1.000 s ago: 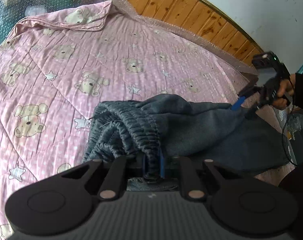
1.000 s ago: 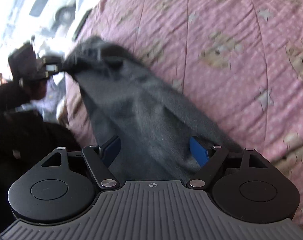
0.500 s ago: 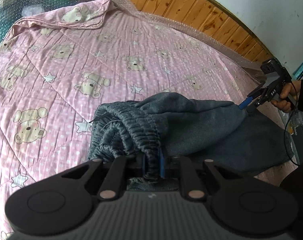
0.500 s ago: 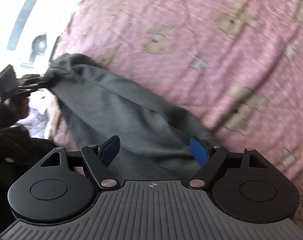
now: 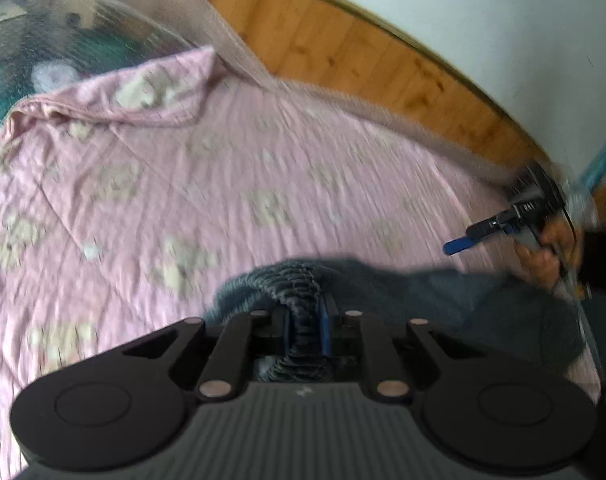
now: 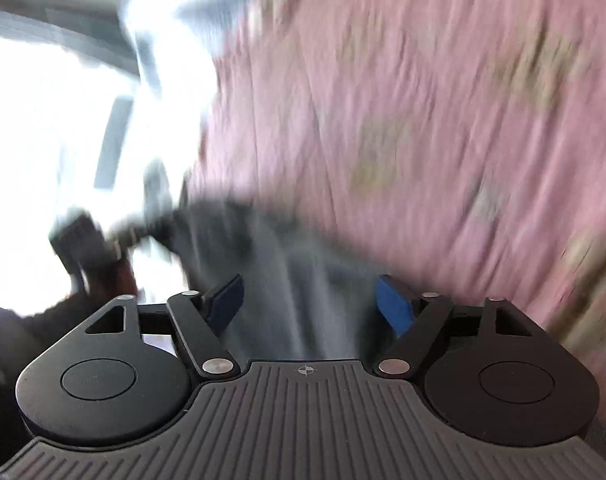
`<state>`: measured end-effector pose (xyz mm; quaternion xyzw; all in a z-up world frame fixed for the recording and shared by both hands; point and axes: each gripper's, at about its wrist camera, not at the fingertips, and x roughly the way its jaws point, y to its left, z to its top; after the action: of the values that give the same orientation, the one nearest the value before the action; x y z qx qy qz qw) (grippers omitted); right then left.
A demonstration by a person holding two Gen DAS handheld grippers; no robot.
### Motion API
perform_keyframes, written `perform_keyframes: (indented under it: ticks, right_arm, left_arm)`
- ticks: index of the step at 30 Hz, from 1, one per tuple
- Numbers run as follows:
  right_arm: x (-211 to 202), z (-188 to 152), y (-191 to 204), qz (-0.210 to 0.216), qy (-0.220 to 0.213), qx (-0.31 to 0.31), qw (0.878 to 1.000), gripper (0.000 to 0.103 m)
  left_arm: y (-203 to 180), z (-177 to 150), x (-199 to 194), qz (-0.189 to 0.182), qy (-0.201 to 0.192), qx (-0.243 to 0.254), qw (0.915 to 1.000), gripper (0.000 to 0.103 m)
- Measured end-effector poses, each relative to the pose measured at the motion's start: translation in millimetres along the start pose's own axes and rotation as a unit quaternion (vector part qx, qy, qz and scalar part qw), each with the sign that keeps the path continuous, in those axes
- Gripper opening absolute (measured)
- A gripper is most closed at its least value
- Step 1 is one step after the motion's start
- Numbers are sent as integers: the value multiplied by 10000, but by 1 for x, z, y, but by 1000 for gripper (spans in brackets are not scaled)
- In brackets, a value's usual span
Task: Fold clothes
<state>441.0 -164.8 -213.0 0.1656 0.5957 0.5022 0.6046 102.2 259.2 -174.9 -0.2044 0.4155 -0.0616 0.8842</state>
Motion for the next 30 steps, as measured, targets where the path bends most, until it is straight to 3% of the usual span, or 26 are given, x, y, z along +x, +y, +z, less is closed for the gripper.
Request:
perform_keyframes:
  ticks: [2,3,6,8,11,13,14,15,16,18,19,20,22,23,25,27,28,30]
  right_arm:
    - [-22,-1,-7,-228,-705,268,9969,77]
    - [-29,-3,-7,-457,-782,239,9956,76]
    - [-42,-17,16,-1279,-728,-359,9885,70]
    - [-50,-31,39,-1525,-715,-866,9819,69]
    - [-42,-56,58,-1875,-655,-1170,9731,65]
    - [-23,-70,46,-2390,-450,-1017,9646,52]
    - [-16,-75,41,-2714,-423,-1008,9563,47]
    - [-13,-82,37,-3050,-486,-1079,9450,26]
    - [-15,-87,37,-3310,-575,-1082,9357,26]
    - [-27,-92,51,-3637,-834,-1036,9220,35]
    - [-34,-99,64,-3679,-993,-1171,9171,39]
    - [-38,-107,76,-3639,-1072,-1315,9159,42]
    - [-37,-123,99,-3516,-1104,-1544,9167,58]
    - [-33,-132,107,-3454,-1088,-1606,9182,60]
    - [-18,-153,111,-3375,-976,-1601,9225,66]
    - [-13,-185,99,-3686,-899,-1542,9123,66]
    - [-18,-202,92,-3840,-897,-1434,9077,67]
    - [-40,-237,79,-4060,-936,-1058,9029,70]
  left_arm:
    - [14,14,19,282,-75,-514,9983,22]
    - [19,19,29,383,-61,-717,9967,25]
    - [26,29,53,598,10,-976,9934,27]
    - [23,31,61,750,75,-870,9934,28]
    - [18,31,72,1316,349,-626,9887,44]
    - [19,31,69,1546,402,-516,9858,64]
    - [21,31,61,1607,394,-478,9851,67]
    - [24,31,51,1644,370,-448,9847,67]
    - [26,31,38,1776,325,-438,9826,64]
    - [29,29,8,1997,200,-461,9786,63]
    - [27,27,-7,1880,91,-511,9808,62]
    - [21,25,-21,1606,-36,-559,9854,62]
    - [3,18,-28,925,-116,-539,9942,63]
    - [-9,11,-22,579,-22,-463,9972,64]
    - [-28,-9,1,259,427,-165,9986,64]
    - [-33,-35,23,553,883,133,9945,61]
    - [-31,-46,29,706,1004,207,9922,49]
    - [-29,-61,31,865,1050,307,9902,43]
